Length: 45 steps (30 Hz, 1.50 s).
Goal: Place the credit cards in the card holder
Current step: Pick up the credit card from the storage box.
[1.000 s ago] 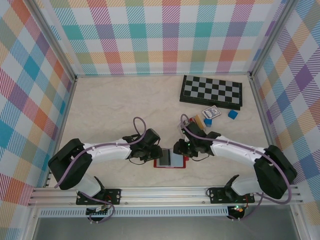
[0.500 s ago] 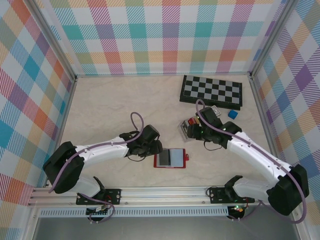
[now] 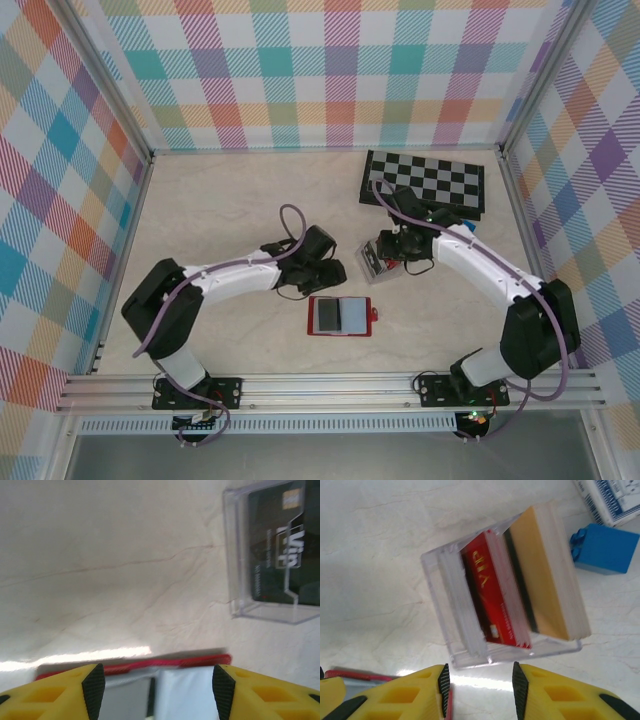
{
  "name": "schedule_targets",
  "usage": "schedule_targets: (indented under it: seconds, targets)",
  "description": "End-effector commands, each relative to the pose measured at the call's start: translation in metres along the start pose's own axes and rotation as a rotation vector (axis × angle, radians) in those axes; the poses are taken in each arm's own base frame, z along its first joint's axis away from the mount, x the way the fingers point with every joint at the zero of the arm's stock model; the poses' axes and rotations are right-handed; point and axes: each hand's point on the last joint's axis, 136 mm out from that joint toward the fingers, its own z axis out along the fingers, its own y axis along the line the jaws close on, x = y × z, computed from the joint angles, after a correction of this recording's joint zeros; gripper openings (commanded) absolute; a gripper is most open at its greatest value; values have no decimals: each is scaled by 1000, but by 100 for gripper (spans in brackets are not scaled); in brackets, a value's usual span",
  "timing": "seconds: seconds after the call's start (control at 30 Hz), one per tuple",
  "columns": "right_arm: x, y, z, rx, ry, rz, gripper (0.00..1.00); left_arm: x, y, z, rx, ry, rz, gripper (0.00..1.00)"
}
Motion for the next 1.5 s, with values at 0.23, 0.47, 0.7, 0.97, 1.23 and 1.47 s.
schedule_targets:
  seconds: [0.23, 0.47, 0.7, 0.97, 1.23, 1.47]
  targets:
    - [-31, -24, 7, 39, 42, -55, 43, -43, -56, 34, 71, 39, -30, 63]
    - [-36, -24, 13, 40, 66, -78, 46, -48, -62, 52, 84, 61, -48, 59]
    - [-34, -28, 20, 64, 93, -105, 48, -45, -57, 67, 65, 86, -52, 56]
    - [-39, -37, 30, 129, 113, -175, 49, -37, -37, 73, -5, 104, -43, 43]
    - [-36, -37, 47, 139, 177, -204, 48, -40, -35, 67, -36, 94, 10, 41]
    - [-37, -44, 50, 186, 186, -229, 49, -37, -33, 69, -39, 105, 19, 40]
